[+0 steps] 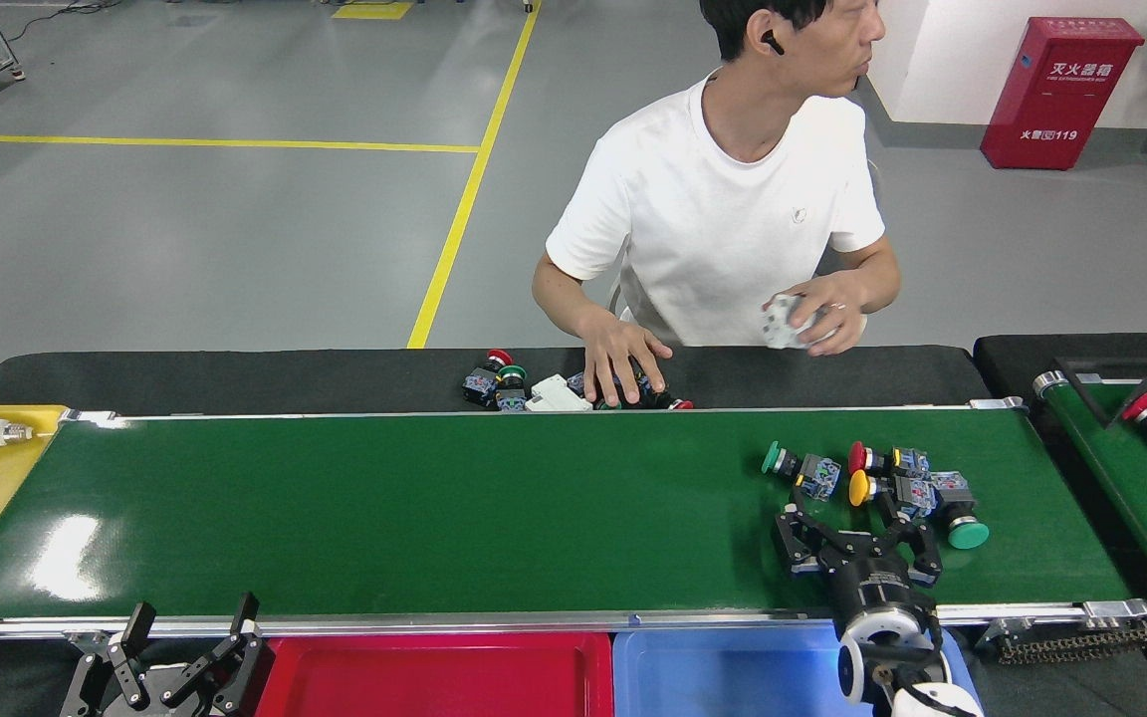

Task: Pick switch part from conveyor to tray
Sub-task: 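Reach the right gripper onto the belt and grasp a push-button part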

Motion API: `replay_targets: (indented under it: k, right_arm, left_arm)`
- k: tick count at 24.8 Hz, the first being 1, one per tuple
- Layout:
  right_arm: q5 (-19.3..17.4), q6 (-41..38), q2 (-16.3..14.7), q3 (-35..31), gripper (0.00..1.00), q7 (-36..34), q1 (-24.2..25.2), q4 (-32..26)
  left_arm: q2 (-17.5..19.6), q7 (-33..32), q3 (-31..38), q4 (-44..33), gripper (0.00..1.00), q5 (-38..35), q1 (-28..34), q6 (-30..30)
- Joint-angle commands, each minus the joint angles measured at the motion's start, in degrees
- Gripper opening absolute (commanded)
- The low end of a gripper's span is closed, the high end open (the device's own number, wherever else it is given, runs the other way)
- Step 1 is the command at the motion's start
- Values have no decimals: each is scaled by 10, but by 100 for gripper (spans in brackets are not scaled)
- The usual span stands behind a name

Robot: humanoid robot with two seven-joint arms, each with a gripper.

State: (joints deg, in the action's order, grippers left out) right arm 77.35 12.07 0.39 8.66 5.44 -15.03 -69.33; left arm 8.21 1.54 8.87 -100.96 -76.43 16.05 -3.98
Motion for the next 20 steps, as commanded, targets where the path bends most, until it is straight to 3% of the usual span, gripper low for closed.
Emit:
replay_targets:
  k: [1,7,10,14,19,20]
  right_arm:
    - [0,15,6,8,98,-3,-21,9]
    - [0,15,33,21,96,-3,-62,48]
    - [-2,15,37,39,91,-3,-81,75]
    - [-4,7,35,42,60,-3,-90,86]
    - [-4,-14,22,64,52,0,-99,85]
    - [-5,-29,20,64,46,2,-98,83]
  left_arm:
    - [4,1,3,-7,100,1,-8,1]
    - [2,7,4,-7,100,1,-15,1]
    - [0,7,3,-7,100,1,-15,1]
    - [0,7,-1,-7,100,1,-15,1]
    - [-3,0,-3,-7,100,0,-11,2]
    - [-6,0,-3,-7,100,0,-10,1]
